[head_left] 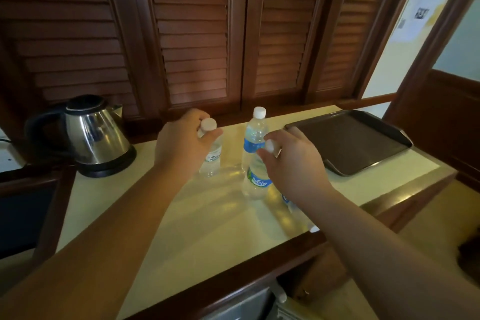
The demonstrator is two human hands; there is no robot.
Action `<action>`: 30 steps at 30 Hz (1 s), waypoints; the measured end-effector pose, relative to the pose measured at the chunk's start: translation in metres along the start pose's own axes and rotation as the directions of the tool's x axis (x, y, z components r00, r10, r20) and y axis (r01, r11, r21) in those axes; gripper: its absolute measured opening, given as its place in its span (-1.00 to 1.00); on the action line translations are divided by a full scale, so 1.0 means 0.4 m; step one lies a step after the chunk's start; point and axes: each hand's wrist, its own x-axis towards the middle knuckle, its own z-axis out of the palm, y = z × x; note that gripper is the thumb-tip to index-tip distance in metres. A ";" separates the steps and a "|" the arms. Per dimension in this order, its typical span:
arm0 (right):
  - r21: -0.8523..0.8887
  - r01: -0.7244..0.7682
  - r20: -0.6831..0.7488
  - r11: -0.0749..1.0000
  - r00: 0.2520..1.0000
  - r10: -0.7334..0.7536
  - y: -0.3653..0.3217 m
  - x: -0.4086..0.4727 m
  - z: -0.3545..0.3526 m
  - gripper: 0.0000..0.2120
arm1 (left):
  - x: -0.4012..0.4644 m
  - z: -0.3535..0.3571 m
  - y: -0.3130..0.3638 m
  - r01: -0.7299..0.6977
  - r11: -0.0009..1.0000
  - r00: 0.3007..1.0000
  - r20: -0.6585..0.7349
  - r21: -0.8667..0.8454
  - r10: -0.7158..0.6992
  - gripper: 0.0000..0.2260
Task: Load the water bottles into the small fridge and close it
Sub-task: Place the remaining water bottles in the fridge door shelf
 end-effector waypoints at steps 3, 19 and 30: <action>0.058 -0.027 -0.074 0.998 0.997 0.032 0.007 -0.090 -0.070 -0.70 | -0.149 -0.065 0.043 -0.023 0.999 0.999 -0.034 -0.024 0.022 -0.65; 0.184 -0.035 -0.042 0.982 0.998 0.043 0.256 -0.774 -0.190 -0.87 | -0.885 -0.082 0.234 0.005 0.975 0.995 0.094 -0.222 0.016 -0.69; 0.110 -0.384 0.107 0.917 0.922 0.373 0.537 -1.173 0.249 -0.77 | -1.199 0.322 0.027 0.324 0.913 0.919 0.311 -0.250 -0.241 -0.70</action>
